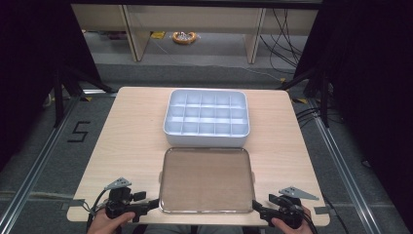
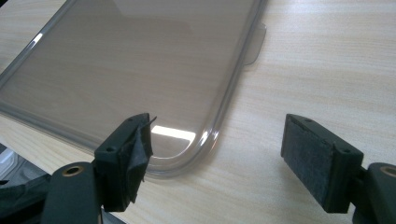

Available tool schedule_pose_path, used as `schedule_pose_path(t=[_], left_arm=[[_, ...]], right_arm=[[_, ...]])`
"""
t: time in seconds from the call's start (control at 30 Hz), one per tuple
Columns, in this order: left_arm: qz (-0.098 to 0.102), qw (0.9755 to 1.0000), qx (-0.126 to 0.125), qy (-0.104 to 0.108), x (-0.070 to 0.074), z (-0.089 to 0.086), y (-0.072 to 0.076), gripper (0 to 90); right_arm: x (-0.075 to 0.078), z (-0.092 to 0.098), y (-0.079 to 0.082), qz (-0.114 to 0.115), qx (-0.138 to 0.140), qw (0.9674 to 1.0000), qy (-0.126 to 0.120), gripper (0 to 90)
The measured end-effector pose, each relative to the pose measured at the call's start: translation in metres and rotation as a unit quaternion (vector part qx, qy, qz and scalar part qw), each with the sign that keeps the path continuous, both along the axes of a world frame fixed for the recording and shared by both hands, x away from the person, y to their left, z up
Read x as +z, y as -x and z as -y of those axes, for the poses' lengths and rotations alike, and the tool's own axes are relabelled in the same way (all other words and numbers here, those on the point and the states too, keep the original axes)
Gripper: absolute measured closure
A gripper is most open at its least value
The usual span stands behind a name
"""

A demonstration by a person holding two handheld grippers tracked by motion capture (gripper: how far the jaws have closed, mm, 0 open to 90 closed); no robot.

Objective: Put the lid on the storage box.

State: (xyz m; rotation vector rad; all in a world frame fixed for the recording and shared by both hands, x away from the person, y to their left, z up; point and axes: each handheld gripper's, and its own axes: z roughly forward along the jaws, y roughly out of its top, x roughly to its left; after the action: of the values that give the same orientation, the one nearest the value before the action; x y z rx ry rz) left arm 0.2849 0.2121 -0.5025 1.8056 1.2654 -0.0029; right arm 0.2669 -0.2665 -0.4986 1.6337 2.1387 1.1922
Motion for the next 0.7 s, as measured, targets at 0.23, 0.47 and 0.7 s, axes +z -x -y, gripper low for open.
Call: schedule_pose_path(t=[0.23, 0.47, 0.7], left_arm=[[-0.001, 1.0000, -0.001, 0.001, 0.0001, 0.0001, -0.0002, 26.1], [-0.006, 1.0000, -0.004, 0.004, -0.0003, 0.0000, -0.0006, 26.3], [-0.014, 0.9998, -0.010, 0.013, -0.0024, 0.0075, 0.0001, 25.5]], right_arm=[[0.0010, -0.0024, 0.0021, -0.018, -0.012, 0.9997, -0.012, 25.8], [0.0016, 0.0011, 0.0007, -0.007, -0.002, 0.9999, -0.012, 25.8], [0.0016, -0.0022, -0.0011, -0.014, -0.008, 0.9997, -0.017, 25.8]])
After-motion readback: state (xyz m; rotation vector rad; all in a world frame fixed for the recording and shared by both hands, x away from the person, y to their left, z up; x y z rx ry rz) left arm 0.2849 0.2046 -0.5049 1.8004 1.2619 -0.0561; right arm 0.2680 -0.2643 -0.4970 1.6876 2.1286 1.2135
